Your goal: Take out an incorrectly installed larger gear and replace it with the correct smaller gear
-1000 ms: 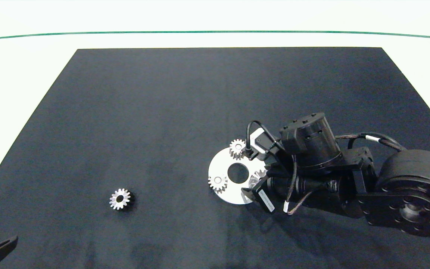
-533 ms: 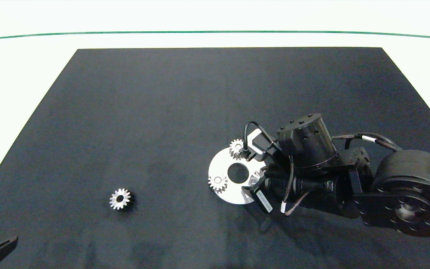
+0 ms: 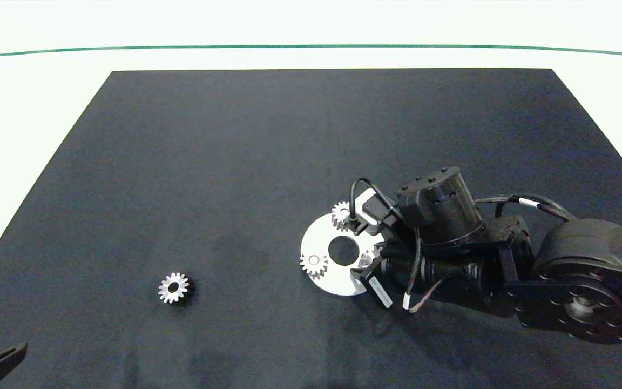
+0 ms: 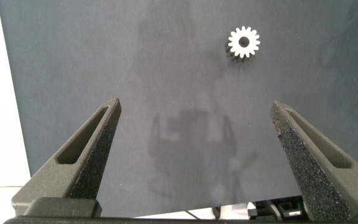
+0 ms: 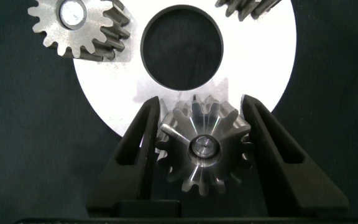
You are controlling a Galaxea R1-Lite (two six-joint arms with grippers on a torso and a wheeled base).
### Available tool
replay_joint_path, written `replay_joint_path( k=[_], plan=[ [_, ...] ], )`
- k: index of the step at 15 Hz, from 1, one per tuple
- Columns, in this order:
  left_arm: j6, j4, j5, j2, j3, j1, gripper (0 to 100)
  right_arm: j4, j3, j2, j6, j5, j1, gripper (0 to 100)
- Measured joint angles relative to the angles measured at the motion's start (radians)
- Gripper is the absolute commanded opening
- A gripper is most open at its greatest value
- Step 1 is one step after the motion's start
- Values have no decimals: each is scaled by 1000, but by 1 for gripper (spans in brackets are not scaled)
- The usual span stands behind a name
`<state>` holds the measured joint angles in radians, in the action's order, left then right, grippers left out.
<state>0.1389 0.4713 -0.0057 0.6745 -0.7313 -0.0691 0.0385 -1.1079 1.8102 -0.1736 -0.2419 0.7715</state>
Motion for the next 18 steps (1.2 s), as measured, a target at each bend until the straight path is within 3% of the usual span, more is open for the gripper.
replay_joint_path(
  k=[6,10,18],
  plan=[
    [0,0,0,0,6,1,100,-2,10,-3,15,13,-2,37],
    [0,0,0,0,10,1,100,-6,14,-9,50,24,-8,37],
    [0,0,1,-1,16,1,100,-19,13,-26,40,24,-7,37]
  ],
)
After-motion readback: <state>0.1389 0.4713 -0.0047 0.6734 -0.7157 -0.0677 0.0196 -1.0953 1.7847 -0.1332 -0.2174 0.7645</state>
